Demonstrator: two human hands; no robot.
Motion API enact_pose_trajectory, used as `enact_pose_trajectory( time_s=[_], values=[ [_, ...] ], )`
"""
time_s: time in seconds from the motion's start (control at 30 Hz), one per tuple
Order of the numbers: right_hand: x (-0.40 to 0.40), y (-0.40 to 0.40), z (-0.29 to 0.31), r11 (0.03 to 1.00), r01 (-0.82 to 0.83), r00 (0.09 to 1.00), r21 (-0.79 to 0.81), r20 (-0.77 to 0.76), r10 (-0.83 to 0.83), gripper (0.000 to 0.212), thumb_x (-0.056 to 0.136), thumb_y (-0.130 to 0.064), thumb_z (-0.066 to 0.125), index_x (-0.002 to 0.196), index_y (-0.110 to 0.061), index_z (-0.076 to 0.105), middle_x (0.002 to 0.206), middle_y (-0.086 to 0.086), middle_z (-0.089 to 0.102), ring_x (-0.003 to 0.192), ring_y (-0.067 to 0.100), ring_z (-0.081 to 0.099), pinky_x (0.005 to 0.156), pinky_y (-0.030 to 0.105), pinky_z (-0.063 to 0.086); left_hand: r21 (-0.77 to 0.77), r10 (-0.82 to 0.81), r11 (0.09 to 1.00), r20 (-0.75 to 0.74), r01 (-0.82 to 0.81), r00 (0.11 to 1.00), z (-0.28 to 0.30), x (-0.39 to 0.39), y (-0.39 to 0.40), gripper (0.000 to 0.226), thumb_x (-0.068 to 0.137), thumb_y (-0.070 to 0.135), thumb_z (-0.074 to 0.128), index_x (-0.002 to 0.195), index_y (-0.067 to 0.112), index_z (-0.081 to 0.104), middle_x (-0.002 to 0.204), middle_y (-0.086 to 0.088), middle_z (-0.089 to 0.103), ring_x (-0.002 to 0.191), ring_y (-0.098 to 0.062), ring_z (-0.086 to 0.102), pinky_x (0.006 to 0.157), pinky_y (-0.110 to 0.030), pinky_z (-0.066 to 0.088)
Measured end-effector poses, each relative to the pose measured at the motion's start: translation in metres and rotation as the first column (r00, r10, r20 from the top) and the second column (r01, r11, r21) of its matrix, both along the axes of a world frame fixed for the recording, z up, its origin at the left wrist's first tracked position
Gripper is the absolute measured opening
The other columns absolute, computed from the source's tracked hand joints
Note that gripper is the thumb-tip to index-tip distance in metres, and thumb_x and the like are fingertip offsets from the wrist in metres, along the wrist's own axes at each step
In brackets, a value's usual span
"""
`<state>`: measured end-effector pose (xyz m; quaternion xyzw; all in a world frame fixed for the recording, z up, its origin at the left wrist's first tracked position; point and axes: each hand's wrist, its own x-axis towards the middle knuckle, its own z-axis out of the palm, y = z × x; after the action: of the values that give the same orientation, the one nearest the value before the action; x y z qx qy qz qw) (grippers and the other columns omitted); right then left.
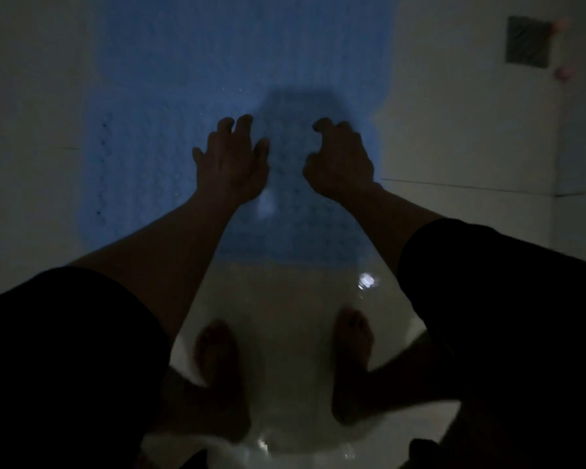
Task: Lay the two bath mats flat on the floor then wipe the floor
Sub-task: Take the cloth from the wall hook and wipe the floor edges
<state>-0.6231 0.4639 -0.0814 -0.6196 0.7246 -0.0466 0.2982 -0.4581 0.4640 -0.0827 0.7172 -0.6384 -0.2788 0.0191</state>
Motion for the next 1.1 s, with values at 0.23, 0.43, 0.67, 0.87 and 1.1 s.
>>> enact_pose_trajectory(
  time_s=[0.23, 0.43, 0.67, 0.87, 1.1],
  values=[
    [-0.027, -0.008, 0.219, 0.999, 0.025, 0.999, -0.043, 0.027, -0.024, 0.052, 0.088, -0.021, 0.056, 0.139, -0.021, 0.044, 0.133, 0.008, 0.046, 0.124, 0.027, 0.047, 0.091, 0.040, 0.045, -0.036, -0.072, 0.997, -0.001, 0.072, 0.997, 0.222, -0.035, -0.013, 0.058, 0.104, 0.045, 0.039, 0.154, 0.018, 0.031, 0.158, -0.013, 0.032, 0.140, -0.035, 0.039, 0.113, -0.061, 0.027],
    [-0.067, -0.035, 0.421, 0.995, 0.070, 0.996, -0.077, 0.067, -0.065, 0.052, 0.089, -0.020, 0.056, 0.139, -0.020, 0.044, 0.136, 0.009, 0.046, 0.127, 0.028, 0.046, 0.097, 0.041, 0.046, -0.115, -0.114, 0.987, -0.013, 0.112, 0.993, 0.425, -0.077, -0.043, 0.057, 0.104, 0.045, 0.041, 0.153, 0.017, 0.033, 0.157, -0.014, 0.033, 0.138, -0.036, 0.041, 0.112, -0.059, 0.031],
    [-0.139, -0.074, 0.624, 0.960, 0.096, 0.995, -0.263, 0.048, -0.086, 0.046, 0.085, -0.017, 0.056, 0.131, -0.020, 0.051, 0.128, 0.012, 0.052, 0.123, 0.032, 0.050, 0.093, 0.040, 0.046, -0.313, -0.167, 0.939, -0.053, 0.143, 0.984, 0.618, -0.127, -0.093, 0.058, 0.102, 0.043, 0.046, 0.152, 0.014, 0.036, 0.155, -0.018, 0.034, 0.137, -0.041, 0.041, 0.111, -0.059, 0.034],
    [-0.178, -0.104, 0.774, 0.896, 0.139, 0.989, -0.422, 0.011, -0.149, 0.051, 0.087, -0.020, 0.054, 0.137, -0.020, 0.049, 0.132, 0.010, 0.054, 0.120, 0.030, 0.054, 0.093, 0.040, 0.048, -0.514, -0.232, 0.846, -0.117, 0.141, 0.966, 0.757, -0.168, -0.123, 0.057, 0.101, 0.039, 0.050, 0.150, 0.011, 0.040, 0.150, -0.020, 0.040, 0.135, -0.040, 0.044, 0.111, -0.053, 0.037],
    [-0.195, -0.120, 0.862, 0.823, 0.153, 0.982, -0.546, -0.013, -0.191, 0.054, 0.089, -0.020, 0.052, 0.142, -0.023, 0.045, 0.133, 0.007, 0.056, 0.120, 0.028, 0.054, 0.093, 0.038, 0.048, -0.644, -0.335, 0.740, -0.102, 0.194, 0.937, 0.849, -0.195, -0.158, 0.056, 0.100, 0.038, 0.053, 0.148, 0.011, 0.042, 0.149, -0.019, 0.042, 0.132, -0.037, 0.046, 0.110, -0.047, 0.038]
  ],
)
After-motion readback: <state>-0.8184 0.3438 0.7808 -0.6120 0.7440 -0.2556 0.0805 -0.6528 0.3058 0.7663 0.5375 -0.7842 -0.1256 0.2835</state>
